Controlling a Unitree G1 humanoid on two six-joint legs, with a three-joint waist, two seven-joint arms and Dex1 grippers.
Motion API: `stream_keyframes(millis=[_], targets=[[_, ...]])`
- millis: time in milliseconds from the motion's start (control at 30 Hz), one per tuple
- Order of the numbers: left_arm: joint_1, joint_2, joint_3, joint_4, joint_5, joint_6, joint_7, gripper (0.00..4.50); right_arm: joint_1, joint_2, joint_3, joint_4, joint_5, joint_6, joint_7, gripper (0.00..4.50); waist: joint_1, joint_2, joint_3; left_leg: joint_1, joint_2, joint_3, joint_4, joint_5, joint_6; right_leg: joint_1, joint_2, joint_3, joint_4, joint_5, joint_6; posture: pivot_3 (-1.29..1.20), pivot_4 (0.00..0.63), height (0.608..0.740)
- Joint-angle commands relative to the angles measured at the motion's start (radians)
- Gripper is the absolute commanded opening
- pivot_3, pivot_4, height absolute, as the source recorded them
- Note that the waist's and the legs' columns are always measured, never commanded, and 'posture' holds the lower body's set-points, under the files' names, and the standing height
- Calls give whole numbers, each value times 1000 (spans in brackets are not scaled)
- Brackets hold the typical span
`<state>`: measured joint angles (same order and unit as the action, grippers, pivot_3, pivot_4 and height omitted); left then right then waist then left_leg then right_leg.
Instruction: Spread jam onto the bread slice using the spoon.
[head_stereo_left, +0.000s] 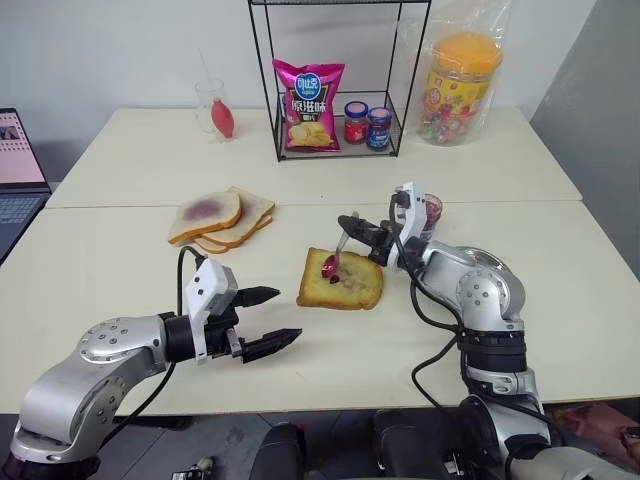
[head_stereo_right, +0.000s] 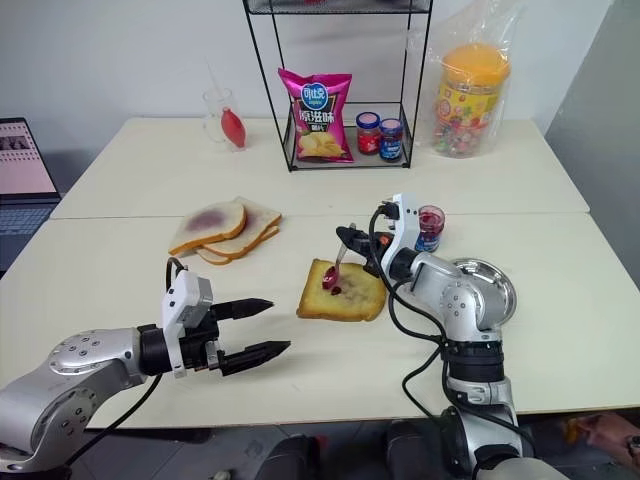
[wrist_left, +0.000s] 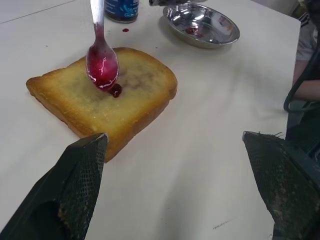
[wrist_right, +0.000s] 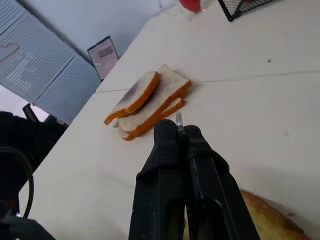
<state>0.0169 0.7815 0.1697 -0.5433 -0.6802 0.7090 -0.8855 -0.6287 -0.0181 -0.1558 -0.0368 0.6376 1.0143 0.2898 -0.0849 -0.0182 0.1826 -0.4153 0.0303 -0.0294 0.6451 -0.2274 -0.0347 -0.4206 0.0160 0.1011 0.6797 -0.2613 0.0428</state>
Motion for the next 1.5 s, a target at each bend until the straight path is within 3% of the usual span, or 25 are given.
stream_keyframes(millis=[33, 633, 900, 1100, 1500], targets=[[-4, 8, 6, -12, 0, -21, -4, 4500, -5, -8, -3, -30, 18, -2, -1, 54, -1, 0, 0, 0, 0, 0, 0, 0, 0, 0, 0, 0, 0, 0, 0, 0, 150, 740], [-36, 15, -17, 22, 10, -38, -23, 4500, 16, -160, -84, -99, 101, 88, -9, 54, -1, 0, 0, 0, 0, 0, 0, 0, 0, 0, 0, 0, -1, -1, 0, 0, 150, 740], [-38, 13, -18, 22, 15, -39, -26, 4500, -69, -68, -155, -68, 197, 134, -90, 54, -4, 0, 0, 0, 0, 0, -1, 0, 0, 0, 0, 1, 0, -1, 0, 0, 150, 740], [-29, 11, -15, 10, 14, -36, -19, 4500, -42, 3, -93, -24, 161, 93, -100, 54, -3, 0, 0, -1, 0, 0, -1, 0, 0, -1, 0, 0, -1, -1, 0, 0, 150, 740], [-30, 12, -20, 16, 17, -39, -18, 4500, 26, -167, -80, 38, 95, 35, -13, 54, -1, -1, 1, -1, 0, 0, -1, 0, 0, 0, 0, 0, -1, -1, 0, 0, 150, 740]])
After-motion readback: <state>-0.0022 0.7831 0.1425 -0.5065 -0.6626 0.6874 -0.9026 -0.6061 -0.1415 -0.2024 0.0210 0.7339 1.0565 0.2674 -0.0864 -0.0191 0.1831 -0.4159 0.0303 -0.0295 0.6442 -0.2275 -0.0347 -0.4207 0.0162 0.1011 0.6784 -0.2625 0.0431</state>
